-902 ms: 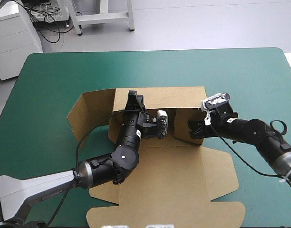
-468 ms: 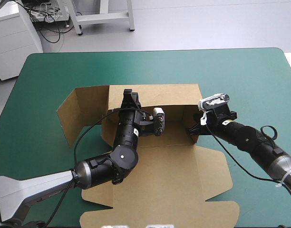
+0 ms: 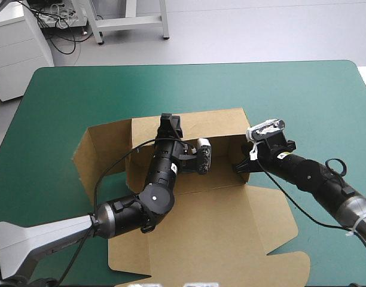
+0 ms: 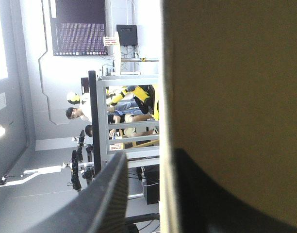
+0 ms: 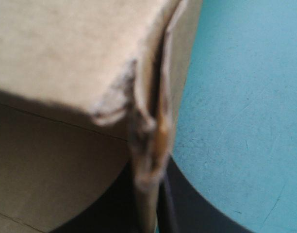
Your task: Fold the box
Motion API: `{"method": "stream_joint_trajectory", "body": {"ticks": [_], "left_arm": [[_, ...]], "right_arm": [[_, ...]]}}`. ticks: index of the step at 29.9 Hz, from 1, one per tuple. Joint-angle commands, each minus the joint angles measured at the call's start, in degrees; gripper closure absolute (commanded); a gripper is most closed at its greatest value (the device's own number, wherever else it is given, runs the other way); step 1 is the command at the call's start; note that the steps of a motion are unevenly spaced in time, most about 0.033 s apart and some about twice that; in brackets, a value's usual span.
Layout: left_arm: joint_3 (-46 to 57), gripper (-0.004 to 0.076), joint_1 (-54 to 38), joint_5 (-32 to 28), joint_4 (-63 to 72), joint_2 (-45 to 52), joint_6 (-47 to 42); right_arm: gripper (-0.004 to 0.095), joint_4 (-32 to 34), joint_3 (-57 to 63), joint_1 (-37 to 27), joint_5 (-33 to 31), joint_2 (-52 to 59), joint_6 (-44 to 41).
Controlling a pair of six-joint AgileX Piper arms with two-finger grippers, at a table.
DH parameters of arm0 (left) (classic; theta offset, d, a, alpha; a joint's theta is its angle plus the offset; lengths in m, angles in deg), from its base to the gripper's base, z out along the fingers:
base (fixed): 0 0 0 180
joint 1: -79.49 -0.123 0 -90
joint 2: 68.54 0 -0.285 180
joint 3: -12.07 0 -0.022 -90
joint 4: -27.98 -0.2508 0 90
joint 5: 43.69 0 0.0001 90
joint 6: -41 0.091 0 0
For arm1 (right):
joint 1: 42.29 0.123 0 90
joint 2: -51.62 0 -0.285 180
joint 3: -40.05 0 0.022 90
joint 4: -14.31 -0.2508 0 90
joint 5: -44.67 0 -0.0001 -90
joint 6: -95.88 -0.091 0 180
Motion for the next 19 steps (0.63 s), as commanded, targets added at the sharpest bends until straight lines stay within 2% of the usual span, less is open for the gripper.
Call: {"method": "stream_joint_trajectory", "body": {"ticks": [1, 3, 8, 11, 19], "left_arm": [[-1.65, 0.0281, 0.29, 1.21, -5.87, 2.22, -1.3], [-1.65, 0.0247, 0.29, 1.21, -5.87, 2.22, -1.3], [-1.65, 0.0247, 0.69, 1.91, -5.87, 2.22, -1.3], [-1.65, 0.0247, 2.65, 4.53, -5.87, 2.22, -1.3], [-1.65, 0.0247, 8.88, 8.65, -5.87, 2.22, -1.3]], "right_arm": [[0.0916, -0.53, -1.63, 0.35, 2.41, 1.6, 0.73], [0.0916, -0.53, -1.63, 0.35, 3.63, 1.49, 0.73], [0.0916, -0.53, -1.63, 0.24, 8.38, 1.07, 0.06], [0.0916, -0.53, -2.14, 0.24, 10.73, -0.47, -0.21], [0.0916, -0.53, -9.13, -1.75, 10.56, -8.07, -0.09]]}}
